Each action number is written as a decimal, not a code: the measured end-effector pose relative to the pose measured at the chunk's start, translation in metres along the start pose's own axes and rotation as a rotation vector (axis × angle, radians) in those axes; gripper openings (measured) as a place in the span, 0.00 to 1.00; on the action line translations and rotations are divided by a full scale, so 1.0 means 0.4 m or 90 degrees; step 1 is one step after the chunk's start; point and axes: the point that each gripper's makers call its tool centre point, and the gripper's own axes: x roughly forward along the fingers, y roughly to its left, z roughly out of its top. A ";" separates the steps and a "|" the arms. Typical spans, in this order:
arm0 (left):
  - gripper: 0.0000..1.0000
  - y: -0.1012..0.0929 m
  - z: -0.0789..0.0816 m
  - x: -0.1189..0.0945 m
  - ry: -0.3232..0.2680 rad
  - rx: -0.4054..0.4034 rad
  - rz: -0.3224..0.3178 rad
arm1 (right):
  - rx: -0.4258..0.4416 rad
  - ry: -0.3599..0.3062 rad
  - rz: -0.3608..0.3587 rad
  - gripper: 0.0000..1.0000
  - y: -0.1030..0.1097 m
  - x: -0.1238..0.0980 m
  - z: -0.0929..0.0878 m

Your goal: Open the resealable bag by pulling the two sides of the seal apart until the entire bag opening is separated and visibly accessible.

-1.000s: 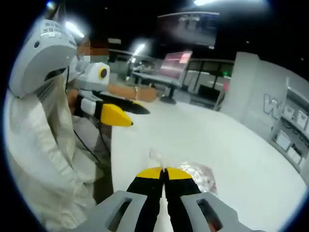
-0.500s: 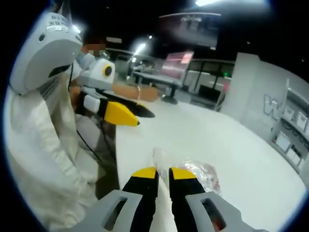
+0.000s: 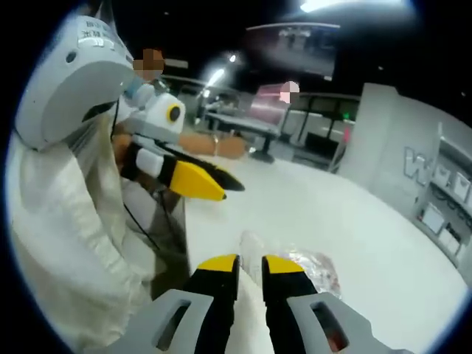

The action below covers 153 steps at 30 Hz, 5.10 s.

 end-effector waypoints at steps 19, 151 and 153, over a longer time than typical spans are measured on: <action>0.33 -0.031 -0.020 0.009 0.034 -0.066 -0.037 | -0.005 0.002 -0.017 0.13 0.003 -0.013 0.026; 0.28 -0.086 -0.081 0.011 0.074 -0.210 -0.121 | 0.128 0.154 -0.002 0.00 -0.006 0.045 -0.015; 0.28 -0.089 -0.081 0.018 0.075 -0.227 -0.125 | 0.150 0.133 -0.015 0.00 -0.019 0.042 -0.013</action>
